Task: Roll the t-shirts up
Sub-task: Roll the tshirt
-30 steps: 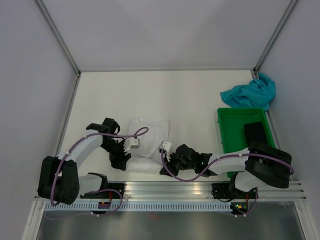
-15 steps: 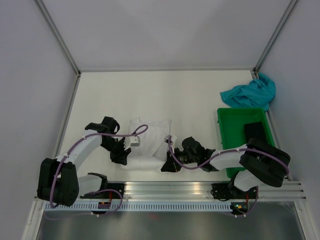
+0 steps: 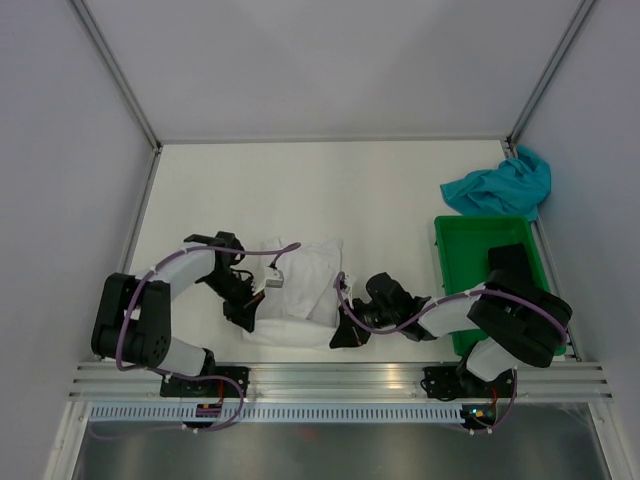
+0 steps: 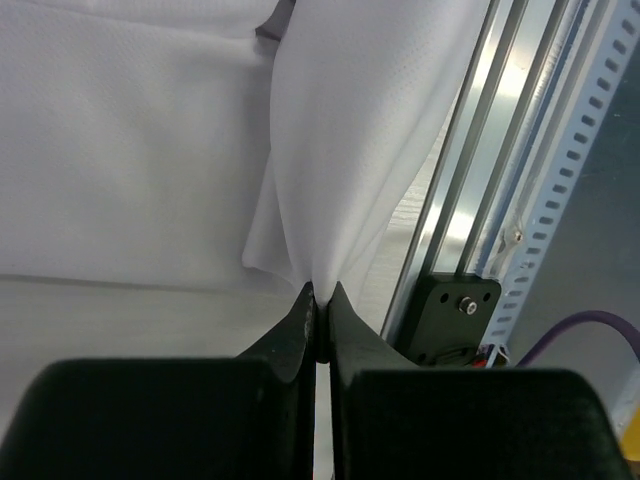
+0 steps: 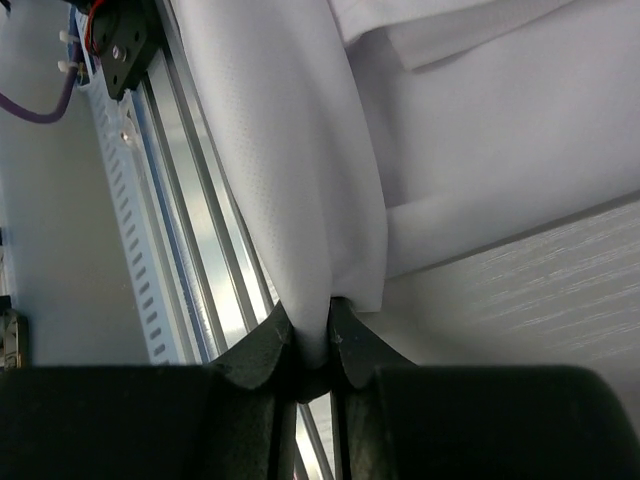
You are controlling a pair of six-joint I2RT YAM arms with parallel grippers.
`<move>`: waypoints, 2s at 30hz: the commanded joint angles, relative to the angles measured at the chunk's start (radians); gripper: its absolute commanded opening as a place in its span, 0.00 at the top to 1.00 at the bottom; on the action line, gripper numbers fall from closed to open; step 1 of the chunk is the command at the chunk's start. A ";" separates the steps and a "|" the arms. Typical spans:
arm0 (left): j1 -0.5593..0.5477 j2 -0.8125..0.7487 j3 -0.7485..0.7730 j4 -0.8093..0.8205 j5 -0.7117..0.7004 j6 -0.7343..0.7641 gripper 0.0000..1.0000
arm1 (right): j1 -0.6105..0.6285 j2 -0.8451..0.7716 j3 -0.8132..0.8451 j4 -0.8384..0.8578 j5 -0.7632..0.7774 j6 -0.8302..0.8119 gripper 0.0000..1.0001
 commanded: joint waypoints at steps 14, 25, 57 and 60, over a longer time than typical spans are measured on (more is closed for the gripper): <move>0.008 0.121 0.076 0.024 -0.007 -0.072 0.97 | -0.005 -0.244 0.102 -0.386 0.215 -0.183 0.43; 0.008 0.124 0.077 0.024 0.022 -0.098 0.96 | 0.384 -0.403 0.194 -0.545 0.823 -0.542 0.41; 0.008 0.151 0.108 0.008 0.012 -0.057 0.93 | 0.623 0.229 0.449 -0.736 1.222 -0.732 0.55; 0.008 0.151 0.111 0.006 0.012 -0.058 0.89 | 0.604 0.217 0.444 -0.741 1.191 -0.741 0.78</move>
